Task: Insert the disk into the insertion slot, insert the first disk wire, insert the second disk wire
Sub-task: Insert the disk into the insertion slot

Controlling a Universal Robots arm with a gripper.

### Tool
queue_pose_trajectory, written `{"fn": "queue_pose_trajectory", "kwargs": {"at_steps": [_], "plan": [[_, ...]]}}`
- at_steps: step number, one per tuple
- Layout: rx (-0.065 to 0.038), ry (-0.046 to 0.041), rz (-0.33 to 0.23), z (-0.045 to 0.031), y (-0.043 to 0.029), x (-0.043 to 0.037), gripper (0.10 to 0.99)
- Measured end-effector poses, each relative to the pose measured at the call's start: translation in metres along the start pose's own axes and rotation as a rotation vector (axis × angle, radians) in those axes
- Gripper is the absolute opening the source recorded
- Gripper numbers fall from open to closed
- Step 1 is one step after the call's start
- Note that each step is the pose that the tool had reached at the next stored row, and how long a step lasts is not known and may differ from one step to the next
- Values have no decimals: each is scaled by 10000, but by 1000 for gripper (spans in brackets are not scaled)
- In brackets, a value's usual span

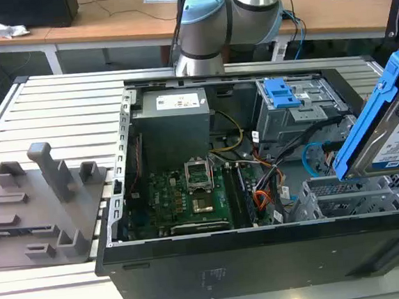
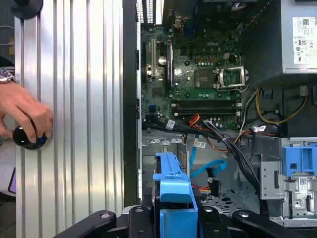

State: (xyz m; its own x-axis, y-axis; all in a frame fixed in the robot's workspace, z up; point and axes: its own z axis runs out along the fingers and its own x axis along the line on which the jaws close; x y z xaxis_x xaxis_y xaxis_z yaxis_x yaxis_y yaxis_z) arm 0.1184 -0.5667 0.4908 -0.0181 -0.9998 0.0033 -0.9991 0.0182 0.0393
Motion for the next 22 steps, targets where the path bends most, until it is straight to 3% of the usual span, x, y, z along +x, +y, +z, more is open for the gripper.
{"fn": "queue_pose_trajectory", "kwargs": {"at_steps": [2,7,22], "plan": [[0,-1,0,66,-3,0,365],[0,1,0,140,-5,-1,365],[0,-3,0,228,-9,-4,365]]}}
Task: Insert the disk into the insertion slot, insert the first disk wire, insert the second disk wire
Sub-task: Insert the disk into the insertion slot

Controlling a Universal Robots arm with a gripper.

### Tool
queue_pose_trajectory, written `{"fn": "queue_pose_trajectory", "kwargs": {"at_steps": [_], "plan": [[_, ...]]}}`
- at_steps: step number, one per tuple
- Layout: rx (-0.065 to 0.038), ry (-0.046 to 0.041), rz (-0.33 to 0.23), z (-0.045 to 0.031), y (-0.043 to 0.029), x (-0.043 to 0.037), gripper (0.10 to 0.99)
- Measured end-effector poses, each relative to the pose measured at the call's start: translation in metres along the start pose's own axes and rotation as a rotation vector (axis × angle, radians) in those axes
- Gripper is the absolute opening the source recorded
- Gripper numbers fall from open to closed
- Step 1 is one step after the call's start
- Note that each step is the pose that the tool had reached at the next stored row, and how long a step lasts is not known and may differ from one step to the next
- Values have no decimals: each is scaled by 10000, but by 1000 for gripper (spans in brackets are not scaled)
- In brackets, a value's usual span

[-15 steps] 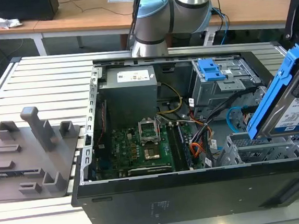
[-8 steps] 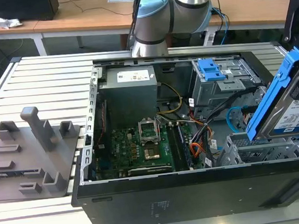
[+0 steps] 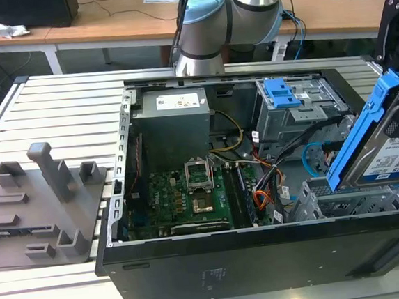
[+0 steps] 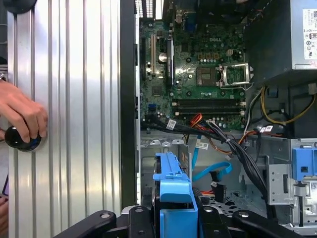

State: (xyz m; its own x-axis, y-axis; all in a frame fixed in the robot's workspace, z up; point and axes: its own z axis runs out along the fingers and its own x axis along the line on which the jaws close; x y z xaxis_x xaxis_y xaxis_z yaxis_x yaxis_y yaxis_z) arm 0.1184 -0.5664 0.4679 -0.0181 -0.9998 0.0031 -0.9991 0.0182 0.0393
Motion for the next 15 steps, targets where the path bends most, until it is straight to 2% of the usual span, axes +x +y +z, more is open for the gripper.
{"fn": "queue_pose_trajectory", "kwargs": {"at_steps": [3,5,11,15], "plan": [[0,2,0,-1,2,-85,365],[0,0,0,8,2,-100,365],[0,-4,0,142,18,-103,365],[0,-2,0,219,15,-139,365]]}}
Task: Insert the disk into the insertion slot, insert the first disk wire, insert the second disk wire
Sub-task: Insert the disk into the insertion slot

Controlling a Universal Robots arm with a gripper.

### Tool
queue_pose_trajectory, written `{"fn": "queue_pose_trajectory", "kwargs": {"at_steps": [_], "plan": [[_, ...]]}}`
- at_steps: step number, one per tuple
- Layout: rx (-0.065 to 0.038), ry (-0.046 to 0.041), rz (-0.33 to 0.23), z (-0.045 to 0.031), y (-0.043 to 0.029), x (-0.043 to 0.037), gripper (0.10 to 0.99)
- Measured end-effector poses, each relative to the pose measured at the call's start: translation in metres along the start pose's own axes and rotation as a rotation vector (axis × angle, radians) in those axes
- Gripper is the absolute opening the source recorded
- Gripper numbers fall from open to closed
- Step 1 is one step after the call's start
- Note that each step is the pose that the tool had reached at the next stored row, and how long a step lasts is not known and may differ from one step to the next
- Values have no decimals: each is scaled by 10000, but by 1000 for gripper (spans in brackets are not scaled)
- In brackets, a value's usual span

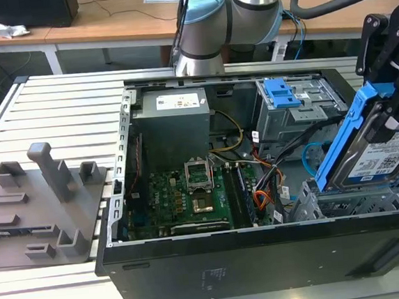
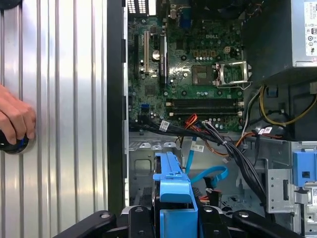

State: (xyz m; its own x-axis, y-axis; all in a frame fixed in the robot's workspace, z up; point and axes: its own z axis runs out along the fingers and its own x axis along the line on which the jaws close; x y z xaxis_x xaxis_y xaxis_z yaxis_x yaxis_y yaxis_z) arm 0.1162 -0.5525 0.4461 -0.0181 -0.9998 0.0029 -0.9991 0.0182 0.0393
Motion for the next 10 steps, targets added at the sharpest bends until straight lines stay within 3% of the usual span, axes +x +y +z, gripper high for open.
{"fn": "queue_pose_trajectory", "kwargs": {"at_steps": [5,10], "plan": [[0,0,-1,85,14,-44,365],[0,0,0,226,9,-50,365]]}}
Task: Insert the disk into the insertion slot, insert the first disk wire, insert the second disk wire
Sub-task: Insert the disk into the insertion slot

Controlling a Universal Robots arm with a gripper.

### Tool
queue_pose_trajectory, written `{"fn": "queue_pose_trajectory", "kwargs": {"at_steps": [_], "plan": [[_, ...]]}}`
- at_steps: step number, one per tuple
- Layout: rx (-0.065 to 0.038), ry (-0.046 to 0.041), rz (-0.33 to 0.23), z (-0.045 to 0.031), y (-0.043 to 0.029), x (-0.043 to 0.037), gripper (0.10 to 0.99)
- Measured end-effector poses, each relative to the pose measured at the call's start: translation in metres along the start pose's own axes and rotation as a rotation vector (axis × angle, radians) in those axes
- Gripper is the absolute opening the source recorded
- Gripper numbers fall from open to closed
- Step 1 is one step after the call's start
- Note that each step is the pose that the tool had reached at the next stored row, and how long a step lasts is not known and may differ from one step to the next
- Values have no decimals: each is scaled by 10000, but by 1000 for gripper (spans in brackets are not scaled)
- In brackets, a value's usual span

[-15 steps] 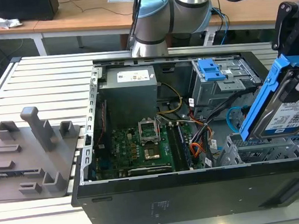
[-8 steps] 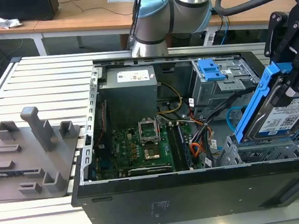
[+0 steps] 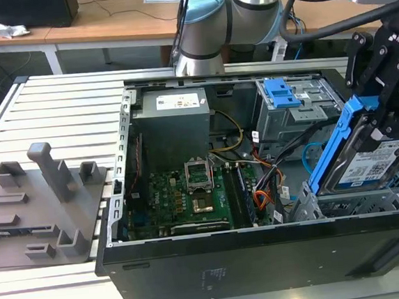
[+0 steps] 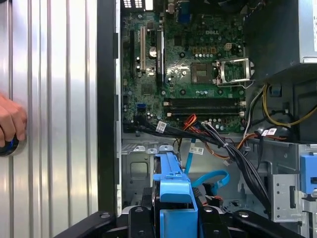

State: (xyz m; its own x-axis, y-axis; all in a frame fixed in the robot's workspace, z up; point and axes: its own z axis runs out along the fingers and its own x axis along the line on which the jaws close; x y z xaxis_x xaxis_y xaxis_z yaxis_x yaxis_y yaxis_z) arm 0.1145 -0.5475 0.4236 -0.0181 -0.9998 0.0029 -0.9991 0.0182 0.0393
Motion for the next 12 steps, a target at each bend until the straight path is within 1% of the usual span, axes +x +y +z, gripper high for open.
{"fn": "queue_pose_trajectory", "kwargs": {"at_steps": [2,6,12], "plan": [[0,1,0,49,-2,0,365],[0,0,0,94,-4,0,365],[0,0,0,184,-7,-1,365]]}}
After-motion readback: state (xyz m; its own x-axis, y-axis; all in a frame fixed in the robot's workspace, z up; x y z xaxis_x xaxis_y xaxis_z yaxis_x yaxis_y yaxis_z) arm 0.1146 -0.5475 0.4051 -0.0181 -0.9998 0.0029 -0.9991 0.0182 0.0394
